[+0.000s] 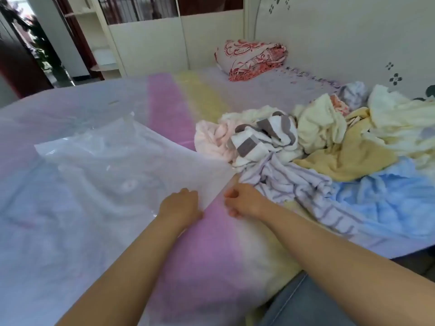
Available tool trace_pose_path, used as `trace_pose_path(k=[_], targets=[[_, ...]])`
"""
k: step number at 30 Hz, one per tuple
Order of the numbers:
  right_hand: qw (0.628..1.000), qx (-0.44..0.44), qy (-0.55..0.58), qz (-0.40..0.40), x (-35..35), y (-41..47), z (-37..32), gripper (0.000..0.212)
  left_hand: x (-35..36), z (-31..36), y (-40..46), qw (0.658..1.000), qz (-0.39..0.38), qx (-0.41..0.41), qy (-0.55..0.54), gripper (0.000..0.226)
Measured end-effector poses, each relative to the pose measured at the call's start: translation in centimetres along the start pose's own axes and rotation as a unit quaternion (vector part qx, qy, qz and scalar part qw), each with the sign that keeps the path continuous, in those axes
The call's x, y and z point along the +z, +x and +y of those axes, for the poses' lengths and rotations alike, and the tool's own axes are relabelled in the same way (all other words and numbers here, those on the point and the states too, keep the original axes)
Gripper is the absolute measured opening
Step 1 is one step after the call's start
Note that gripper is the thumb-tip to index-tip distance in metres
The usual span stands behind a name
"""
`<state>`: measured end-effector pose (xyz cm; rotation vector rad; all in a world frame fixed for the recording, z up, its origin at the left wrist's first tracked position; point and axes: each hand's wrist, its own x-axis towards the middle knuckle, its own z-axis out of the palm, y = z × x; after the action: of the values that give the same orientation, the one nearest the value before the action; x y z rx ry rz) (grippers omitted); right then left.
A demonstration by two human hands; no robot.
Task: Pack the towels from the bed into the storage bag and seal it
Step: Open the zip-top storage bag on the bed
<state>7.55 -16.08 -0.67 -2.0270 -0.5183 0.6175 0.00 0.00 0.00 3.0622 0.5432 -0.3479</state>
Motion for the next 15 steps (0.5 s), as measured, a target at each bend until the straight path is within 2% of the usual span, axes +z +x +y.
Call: trace_pose_path(k=[3, 6, 10, 13, 15], targets=[[0.999, 0.032, 0.038, -0.012, 1.4, -0.9, 0.3, 0.018, 0.6, 0.4, -1.0, 0.997, 0.067, -0.026, -0.001, 0.023], [0.987, 0.069, 0.139, -0.034, 2.3, -1.5, 0.0, 0.012, 0.6, 0.9, -2.3, 0.992, 0.110, -0.042, -0.055, 0.020], [0.958, 0.099, 0.261, -0.070, 3.1, -1.8, -0.3, 0.031, 1.1, 1.5, -3.6, 0.971, 0.139, -0.028, -0.195, 0.027], [0.945, 0.100, 0.309, -0.036, 3.8, -1.8, 0.0, 0.017, 2.2, 1.6, -4.2, 0.953, 0.127, -0.024, -0.274, 0.008], [0.930, 0.107, 0.352, -0.014, 4.3, -1.9, 0.2, 0.008, 2.8, 1.1, -4.2, 0.937, 0.125, -0.027, -0.325, 0.009]])
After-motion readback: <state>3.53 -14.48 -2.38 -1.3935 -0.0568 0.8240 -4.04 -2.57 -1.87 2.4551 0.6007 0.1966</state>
